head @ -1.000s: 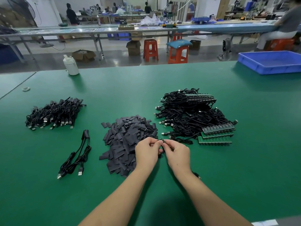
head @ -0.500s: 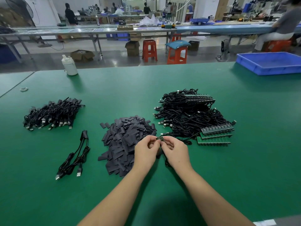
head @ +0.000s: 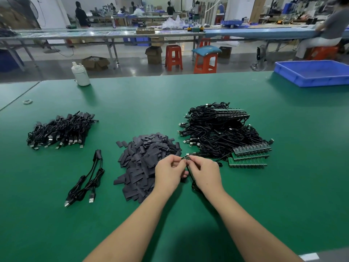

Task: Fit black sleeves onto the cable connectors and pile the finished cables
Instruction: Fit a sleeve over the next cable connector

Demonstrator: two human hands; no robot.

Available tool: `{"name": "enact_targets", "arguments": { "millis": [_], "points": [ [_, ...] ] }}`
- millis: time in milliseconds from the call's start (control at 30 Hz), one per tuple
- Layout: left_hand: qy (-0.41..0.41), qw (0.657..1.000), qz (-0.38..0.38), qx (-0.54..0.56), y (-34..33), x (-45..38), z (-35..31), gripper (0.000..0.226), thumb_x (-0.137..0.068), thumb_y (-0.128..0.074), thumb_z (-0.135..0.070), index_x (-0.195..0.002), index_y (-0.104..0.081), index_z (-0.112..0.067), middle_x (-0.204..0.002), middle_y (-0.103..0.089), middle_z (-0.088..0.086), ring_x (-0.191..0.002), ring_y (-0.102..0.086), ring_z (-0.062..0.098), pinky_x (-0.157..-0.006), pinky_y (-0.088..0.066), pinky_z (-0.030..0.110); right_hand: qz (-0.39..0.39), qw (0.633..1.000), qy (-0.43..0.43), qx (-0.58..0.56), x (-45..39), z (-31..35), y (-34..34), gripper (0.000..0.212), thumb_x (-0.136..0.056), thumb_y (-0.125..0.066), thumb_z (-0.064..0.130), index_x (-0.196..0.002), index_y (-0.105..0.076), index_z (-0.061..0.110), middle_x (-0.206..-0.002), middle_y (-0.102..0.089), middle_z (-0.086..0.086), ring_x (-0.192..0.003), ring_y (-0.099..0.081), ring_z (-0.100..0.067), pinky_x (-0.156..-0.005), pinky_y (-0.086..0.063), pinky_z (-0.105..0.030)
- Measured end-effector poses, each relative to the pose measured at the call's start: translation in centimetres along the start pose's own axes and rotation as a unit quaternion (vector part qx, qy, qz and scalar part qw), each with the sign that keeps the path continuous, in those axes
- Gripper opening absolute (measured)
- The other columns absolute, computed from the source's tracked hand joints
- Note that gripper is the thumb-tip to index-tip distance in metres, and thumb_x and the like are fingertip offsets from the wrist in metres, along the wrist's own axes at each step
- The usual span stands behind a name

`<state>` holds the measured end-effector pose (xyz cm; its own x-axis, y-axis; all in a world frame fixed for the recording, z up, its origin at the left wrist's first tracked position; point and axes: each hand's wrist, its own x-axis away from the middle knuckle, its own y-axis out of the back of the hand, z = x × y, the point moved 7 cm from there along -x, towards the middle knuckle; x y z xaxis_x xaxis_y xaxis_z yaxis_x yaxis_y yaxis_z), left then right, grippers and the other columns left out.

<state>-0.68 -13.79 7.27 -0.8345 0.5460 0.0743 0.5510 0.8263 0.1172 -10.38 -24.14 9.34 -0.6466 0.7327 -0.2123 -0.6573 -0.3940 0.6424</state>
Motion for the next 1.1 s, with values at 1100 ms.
{"name": "enact_targets", "arguments": {
  "millis": [1100],
  "points": [
    [-0.014, 0.994, -0.094, -0.051, 2.6, -0.1, 0.3, 0.01, -0.093, -0.062, -0.018, -0.083, -0.067, -0.018, -0.063, -0.068, -0.003, -0.052, -0.064, 0.008, -0.052, -0.05, 0.022, -0.015, 0.952, -0.118, -0.283, -0.1, -2.5, 0.3, 0.013, -0.097, -0.061, 0.011, -0.1, -0.071, 0.018, -0.086, -0.076, 0.003, -0.083, -0.072, -0.01, -0.079, -0.059, -0.029]
  ]
}}
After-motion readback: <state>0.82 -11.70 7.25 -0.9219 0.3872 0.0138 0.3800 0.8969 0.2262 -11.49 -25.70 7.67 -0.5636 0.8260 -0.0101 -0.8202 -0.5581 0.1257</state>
